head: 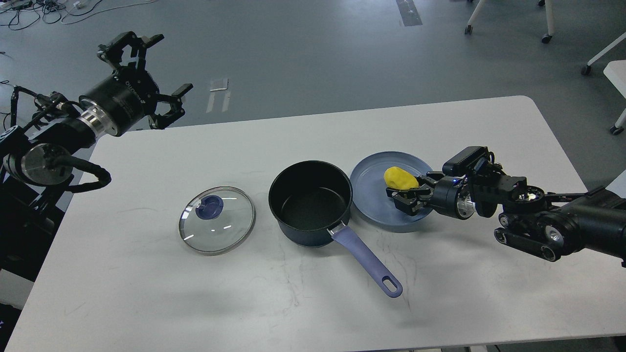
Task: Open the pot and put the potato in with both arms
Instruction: 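Carry the potato over the pot with the right gripper, then release the potato into the pot and raise the right gripper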
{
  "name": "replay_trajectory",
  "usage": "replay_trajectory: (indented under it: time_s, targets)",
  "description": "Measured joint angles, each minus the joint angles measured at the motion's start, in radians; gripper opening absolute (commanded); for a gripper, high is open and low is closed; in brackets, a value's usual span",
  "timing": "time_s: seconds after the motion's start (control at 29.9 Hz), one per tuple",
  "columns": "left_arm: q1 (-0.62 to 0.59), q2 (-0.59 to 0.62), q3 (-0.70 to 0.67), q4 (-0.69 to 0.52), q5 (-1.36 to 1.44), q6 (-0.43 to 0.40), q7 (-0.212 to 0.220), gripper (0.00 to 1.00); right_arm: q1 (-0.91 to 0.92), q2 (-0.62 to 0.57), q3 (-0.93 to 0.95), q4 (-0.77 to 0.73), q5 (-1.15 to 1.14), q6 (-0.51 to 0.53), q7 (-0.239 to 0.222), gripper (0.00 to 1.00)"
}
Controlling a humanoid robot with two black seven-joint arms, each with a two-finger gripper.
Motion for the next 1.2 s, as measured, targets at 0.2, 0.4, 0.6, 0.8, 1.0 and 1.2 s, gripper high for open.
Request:
replay_trajectory:
  time_s: [0.2, 0.4, 0.6, 0.8, 1.0, 1.2]
  targets:
    - [0.001, 0.001, 0.0, 0.0, 0.002, 0.0, -0.003, 0.98, 0.032, 0.01, 0.008, 0.008, 0.007, -0.051, 0.006, 0.44]
    - [0.002, 0.008, -0.001, 0.0, 0.003, 0.0, -0.004, 0.98, 0.112, 0.04, 0.016, 0.01, 0.009, -0.132, 0.081, 0.44]
    - [0.002, 0.01, -0.003, 0.0, 0.003, 0.0, -0.004, 0.98, 0.15, 0.143, 0.017, 0.009, 0.032, -0.172, 0.166, 0.45]
    - [0.002, 0.023, -0.003, 0.0, 0.003, 0.0, -0.004, 0.98, 0.13, 0.214, -0.007, 0.001, 0.048, -0.159, 0.177, 1.0]
    - [0.002, 0.029, -0.003, 0.0, 0.003, 0.0, -0.005, 0.98, 0.091, 0.221, -0.032, 0.005, 0.061, -0.165, 0.177, 1.0]
    - [0.003, 0.024, -0.003, 0.0, 0.001, 0.0, -0.013, 0.98, 0.103, 0.226, 0.025, 0.011, 0.192, -0.171, 0.177, 1.0]
